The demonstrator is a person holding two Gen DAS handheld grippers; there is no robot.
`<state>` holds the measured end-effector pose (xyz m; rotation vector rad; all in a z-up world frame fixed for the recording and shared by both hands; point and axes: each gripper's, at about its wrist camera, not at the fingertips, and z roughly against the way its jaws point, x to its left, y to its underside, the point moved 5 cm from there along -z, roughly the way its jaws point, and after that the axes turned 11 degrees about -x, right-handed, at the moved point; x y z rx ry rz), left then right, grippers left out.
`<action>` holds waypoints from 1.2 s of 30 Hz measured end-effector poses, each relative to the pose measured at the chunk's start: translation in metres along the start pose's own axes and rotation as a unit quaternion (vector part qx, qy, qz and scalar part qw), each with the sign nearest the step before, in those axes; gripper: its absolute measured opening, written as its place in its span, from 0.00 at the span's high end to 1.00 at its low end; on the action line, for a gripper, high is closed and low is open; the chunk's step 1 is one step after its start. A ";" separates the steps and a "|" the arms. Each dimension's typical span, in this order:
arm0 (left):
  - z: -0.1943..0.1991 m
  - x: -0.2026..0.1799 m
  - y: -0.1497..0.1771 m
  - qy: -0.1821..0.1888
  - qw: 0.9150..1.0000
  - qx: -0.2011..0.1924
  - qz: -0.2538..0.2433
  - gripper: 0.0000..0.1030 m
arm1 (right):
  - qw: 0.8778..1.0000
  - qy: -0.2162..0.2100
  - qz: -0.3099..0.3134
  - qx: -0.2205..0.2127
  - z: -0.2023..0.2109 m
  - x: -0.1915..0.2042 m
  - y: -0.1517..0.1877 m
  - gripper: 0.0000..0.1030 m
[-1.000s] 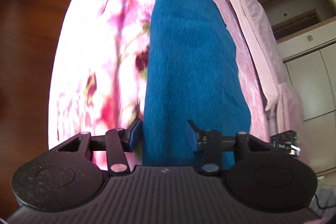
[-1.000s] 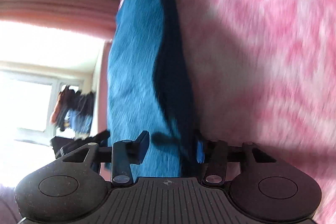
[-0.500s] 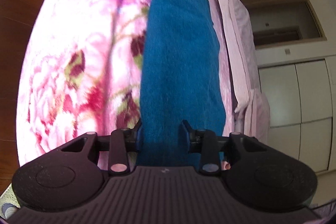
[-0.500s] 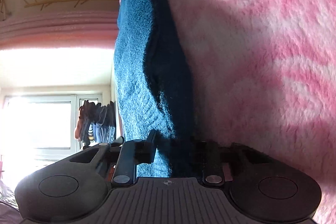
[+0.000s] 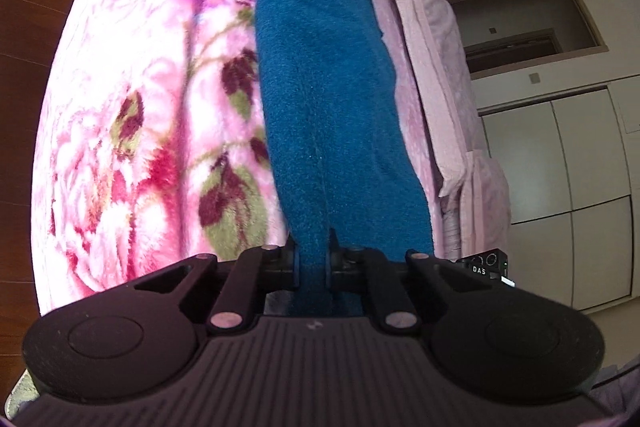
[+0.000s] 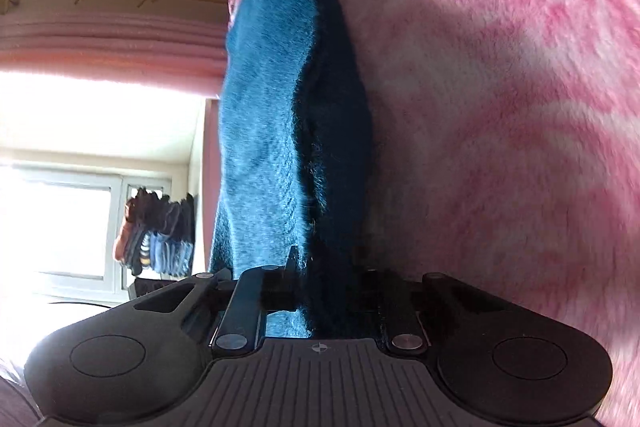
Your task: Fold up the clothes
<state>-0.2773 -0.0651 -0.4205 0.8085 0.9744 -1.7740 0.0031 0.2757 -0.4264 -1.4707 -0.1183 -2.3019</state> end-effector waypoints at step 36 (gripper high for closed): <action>-0.050 -0.036 -0.117 0.045 0.974 -0.022 0.219 0.85 | 0.948 0.037 -0.297 -0.104 -0.002 0.049 -0.073 0.82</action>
